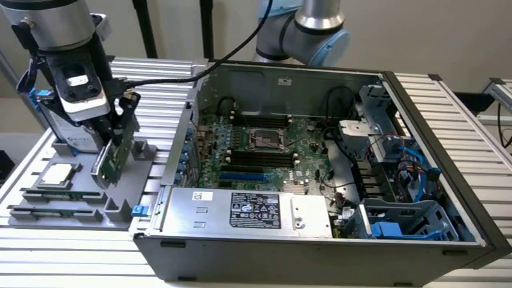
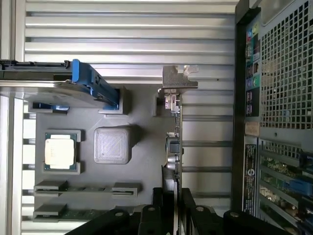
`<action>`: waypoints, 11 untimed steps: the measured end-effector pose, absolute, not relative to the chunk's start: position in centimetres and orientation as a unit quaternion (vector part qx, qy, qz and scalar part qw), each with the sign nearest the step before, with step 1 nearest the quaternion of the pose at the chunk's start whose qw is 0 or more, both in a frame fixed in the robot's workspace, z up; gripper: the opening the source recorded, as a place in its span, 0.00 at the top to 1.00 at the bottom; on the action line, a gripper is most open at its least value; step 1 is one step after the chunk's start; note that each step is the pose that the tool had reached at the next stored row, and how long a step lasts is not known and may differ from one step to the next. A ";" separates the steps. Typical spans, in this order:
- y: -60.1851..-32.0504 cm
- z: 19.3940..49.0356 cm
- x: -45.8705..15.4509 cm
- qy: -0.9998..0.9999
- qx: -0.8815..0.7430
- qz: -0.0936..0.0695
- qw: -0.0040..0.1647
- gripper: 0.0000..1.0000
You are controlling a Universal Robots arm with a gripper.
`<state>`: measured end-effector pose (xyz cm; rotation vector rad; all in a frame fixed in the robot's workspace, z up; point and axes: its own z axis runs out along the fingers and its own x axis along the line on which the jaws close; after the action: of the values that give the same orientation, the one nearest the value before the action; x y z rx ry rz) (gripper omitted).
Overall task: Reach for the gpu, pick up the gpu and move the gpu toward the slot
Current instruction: 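Pick up the gpu and move the gpu toward the slot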
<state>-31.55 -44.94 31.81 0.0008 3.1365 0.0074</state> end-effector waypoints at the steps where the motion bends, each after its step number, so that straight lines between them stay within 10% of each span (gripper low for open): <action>1: -44.9 32.3 -31.4 1.000 0.000 0.002 0.002 0.74; 11: -45.0 36.8 -29.1 1.000 0.000 0.002 0.000 0.74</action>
<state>-29.09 -45.01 36.82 0.0007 3.1413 0.0078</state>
